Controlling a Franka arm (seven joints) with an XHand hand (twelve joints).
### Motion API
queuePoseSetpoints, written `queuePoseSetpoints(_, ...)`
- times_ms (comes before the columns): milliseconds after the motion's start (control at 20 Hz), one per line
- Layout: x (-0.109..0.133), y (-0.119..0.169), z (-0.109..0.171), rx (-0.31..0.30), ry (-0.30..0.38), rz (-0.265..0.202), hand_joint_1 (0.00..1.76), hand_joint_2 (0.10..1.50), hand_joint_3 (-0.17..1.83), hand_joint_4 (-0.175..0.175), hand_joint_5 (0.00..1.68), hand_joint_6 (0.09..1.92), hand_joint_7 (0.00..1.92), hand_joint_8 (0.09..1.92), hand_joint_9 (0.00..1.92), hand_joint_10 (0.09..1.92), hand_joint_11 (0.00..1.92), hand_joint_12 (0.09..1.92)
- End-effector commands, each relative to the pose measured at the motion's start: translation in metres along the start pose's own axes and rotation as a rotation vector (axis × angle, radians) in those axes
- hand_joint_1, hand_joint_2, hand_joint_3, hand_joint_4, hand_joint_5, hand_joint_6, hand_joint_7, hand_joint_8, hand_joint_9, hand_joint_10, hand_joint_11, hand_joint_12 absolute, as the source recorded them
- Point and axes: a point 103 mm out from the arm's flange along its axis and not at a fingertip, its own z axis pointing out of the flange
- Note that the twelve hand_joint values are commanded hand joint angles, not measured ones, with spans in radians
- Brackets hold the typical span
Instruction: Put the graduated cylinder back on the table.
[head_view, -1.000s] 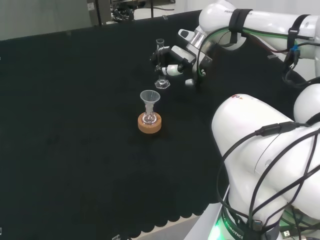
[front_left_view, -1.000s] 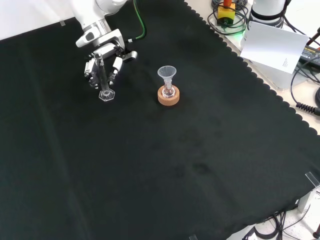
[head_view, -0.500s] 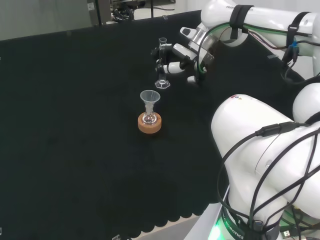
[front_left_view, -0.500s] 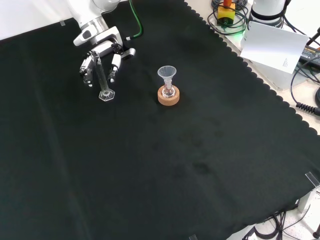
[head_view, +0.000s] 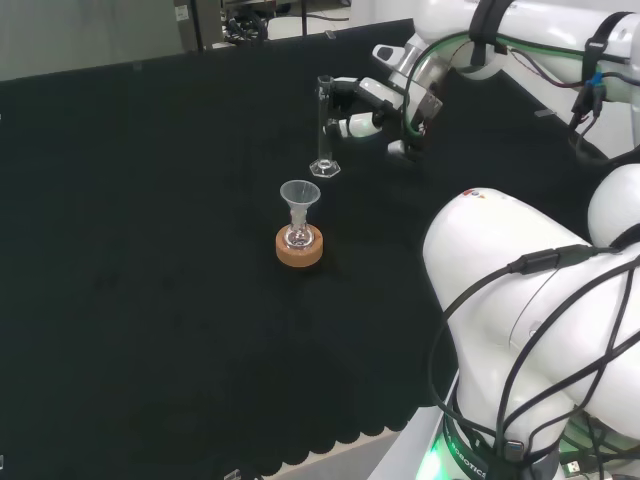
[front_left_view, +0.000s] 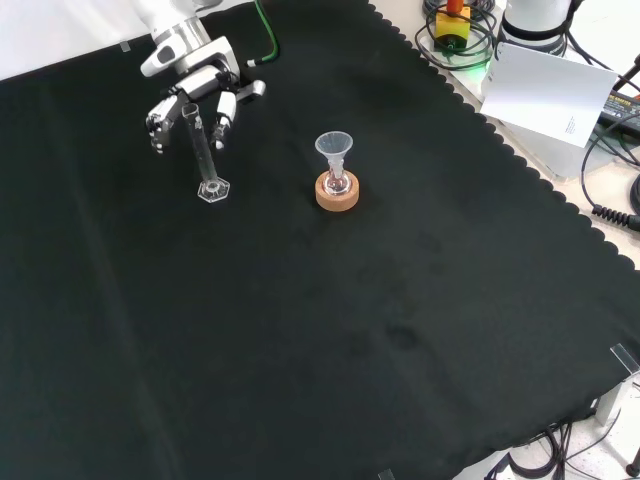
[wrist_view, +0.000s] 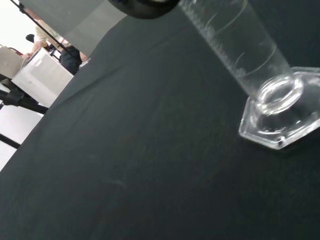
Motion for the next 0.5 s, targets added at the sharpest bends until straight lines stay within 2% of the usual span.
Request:
queuePoseSetpoints(50, 0.010, -0.023, -0.036, -0.035, -0.052, 0.036, 0.90, 0.94, -0.17, -0.063, 0.34, 0.19, 0.16, 0.67, 0.36, 0.67, 0.12, 1.38)
queuePoseSetpoints(500, 0.054, -0.061, -0.083, -0.087, -0.159, 0.059, 0.90, 0.94, -0.17, -0.064, 0.35, 0.15, 0.15, 0.68, 0.34, 0.69, 0.10, 1.39)
